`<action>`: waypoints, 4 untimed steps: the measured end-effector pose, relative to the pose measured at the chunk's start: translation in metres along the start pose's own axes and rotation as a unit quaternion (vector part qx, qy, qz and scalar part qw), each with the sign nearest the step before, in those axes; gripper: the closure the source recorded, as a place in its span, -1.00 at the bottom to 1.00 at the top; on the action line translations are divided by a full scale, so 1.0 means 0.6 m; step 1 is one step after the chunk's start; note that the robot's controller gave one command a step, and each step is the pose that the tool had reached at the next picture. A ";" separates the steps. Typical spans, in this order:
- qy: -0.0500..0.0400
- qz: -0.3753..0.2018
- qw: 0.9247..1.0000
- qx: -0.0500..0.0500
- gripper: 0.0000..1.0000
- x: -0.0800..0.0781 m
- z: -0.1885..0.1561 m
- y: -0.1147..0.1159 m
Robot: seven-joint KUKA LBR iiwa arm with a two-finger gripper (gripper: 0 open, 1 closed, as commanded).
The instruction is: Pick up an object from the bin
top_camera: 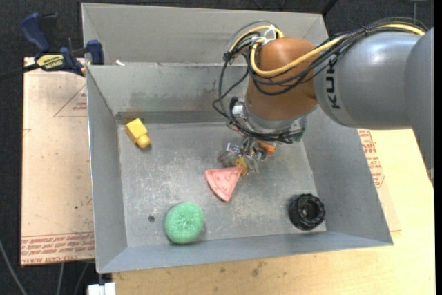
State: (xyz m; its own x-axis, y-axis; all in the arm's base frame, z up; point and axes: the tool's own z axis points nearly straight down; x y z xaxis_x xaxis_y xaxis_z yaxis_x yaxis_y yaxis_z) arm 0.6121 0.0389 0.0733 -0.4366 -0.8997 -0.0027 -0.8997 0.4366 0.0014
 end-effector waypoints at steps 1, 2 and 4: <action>0.000 0.000 1.000 0.001 1.00 -0.001 -0.012 0.000; -0.001 0.001 1.000 0.002 1.00 -0.001 -0.020 -0.001; 0.002 0.001 1.000 -0.004 1.00 0.000 -0.059 0.004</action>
Offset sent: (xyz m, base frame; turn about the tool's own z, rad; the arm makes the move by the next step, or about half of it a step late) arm 0.0001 0.0000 0.0119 0.0000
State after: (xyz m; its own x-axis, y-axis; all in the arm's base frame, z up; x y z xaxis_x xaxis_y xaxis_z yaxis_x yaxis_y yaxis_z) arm 0.6098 0.0398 0.1086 -0.4392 -0.8984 0.0017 -0.8983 0.4392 0.0089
